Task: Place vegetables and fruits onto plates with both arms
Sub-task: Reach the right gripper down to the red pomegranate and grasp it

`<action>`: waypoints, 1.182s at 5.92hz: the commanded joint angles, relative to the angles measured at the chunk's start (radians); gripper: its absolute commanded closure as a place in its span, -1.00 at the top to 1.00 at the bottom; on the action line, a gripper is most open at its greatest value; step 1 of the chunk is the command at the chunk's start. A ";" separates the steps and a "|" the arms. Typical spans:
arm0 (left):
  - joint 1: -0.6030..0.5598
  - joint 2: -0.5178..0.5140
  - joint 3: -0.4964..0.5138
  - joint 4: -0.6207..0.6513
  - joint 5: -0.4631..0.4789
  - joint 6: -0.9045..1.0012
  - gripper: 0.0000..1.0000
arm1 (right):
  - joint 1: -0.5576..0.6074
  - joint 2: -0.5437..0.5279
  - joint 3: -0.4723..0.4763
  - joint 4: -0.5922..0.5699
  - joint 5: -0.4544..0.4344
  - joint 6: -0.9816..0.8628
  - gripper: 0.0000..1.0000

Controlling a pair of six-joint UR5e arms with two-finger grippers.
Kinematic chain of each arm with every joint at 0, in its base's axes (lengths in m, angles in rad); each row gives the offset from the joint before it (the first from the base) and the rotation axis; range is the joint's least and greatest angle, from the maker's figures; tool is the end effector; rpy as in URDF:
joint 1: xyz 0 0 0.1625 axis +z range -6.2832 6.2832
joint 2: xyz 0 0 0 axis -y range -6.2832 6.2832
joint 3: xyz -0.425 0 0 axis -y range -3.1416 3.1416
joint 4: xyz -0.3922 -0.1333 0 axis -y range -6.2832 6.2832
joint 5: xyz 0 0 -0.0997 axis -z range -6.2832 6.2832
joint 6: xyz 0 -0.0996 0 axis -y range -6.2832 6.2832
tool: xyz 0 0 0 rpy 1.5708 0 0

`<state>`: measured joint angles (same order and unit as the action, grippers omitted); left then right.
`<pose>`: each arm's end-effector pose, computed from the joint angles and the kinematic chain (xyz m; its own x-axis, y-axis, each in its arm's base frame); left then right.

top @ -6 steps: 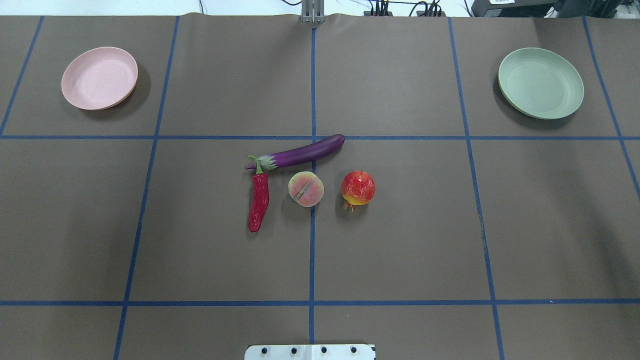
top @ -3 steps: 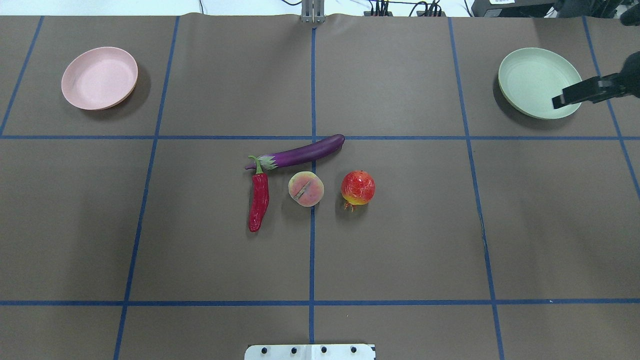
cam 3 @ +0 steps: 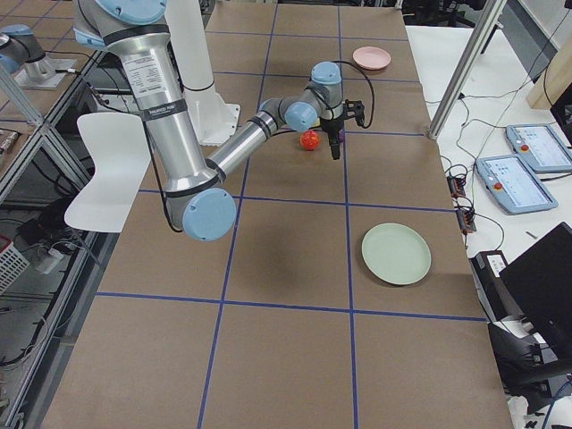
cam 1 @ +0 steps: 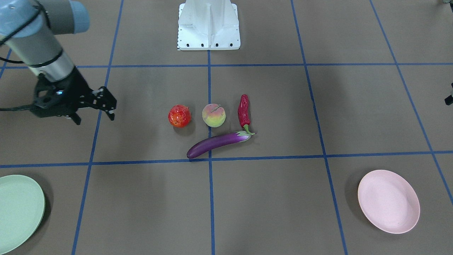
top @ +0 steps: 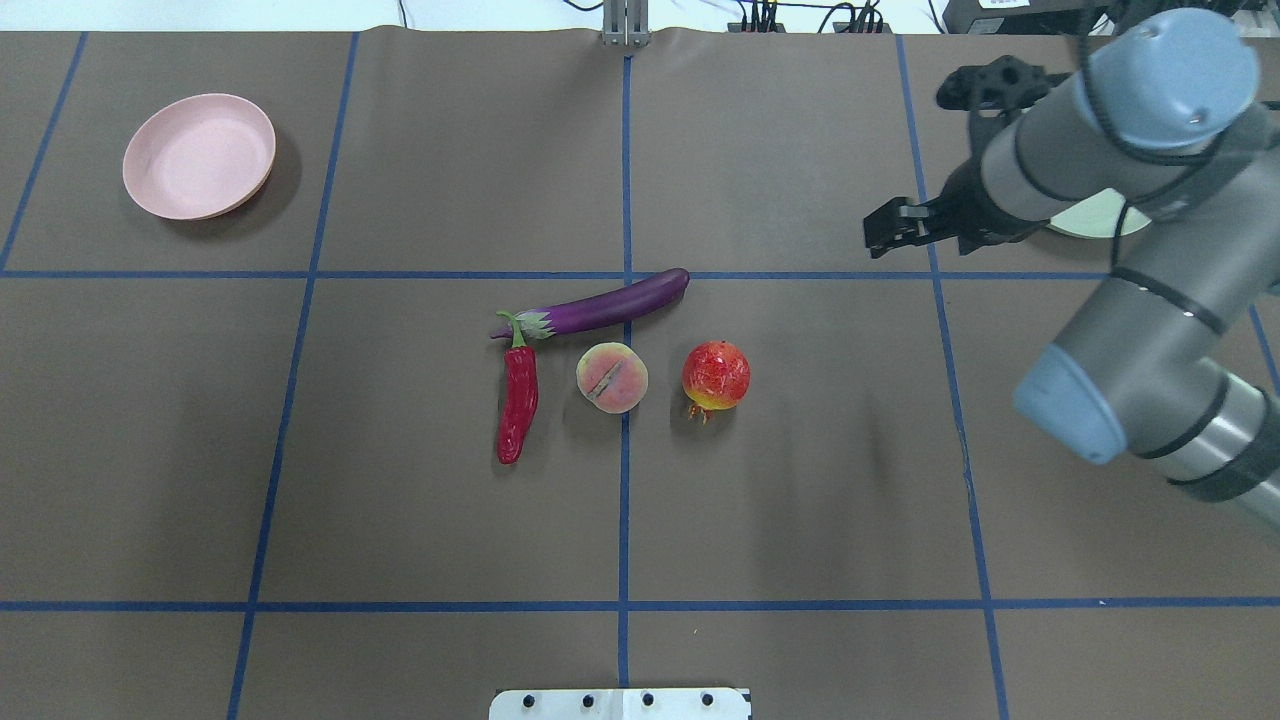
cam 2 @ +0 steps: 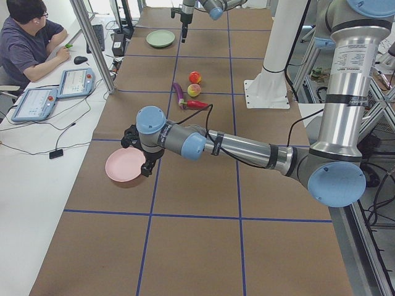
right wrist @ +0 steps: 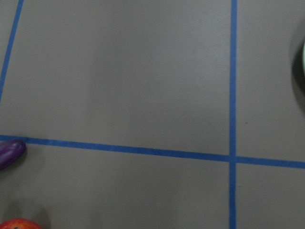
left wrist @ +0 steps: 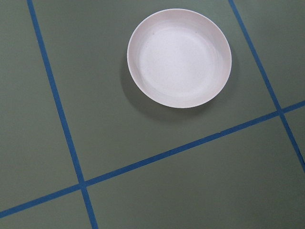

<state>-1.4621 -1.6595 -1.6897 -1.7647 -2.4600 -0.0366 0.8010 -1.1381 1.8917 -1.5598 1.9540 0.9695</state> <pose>0.0027 -0.5406 0.5238 0.5966 0.3363 -0.7286 -0.0781 0.9280 0.3644 -0.3487 -0.4978 0.2776 0.6890 -0.0430 0.7235 -0.1165 0.9787 0.1691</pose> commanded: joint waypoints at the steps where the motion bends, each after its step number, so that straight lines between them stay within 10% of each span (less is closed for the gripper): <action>1: 0.017 0.000 0.005 -0.010 0.003 -0.014 1.00 | -0.147 0.180 -0.121 -0.082 -0.117 0.148 1.00; 7: 0.020 0.000 0.005 -0.010 0.004 -0.014 1.00 | -0.299 0.228 -0.318 0.032 -0.188 0.258 0.97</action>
<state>-1.4420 -1.6597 -1.6843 -1.7748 -2.4559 -0.0499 0.5186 -0.9048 1.5761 -1.5241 1.7672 1.2259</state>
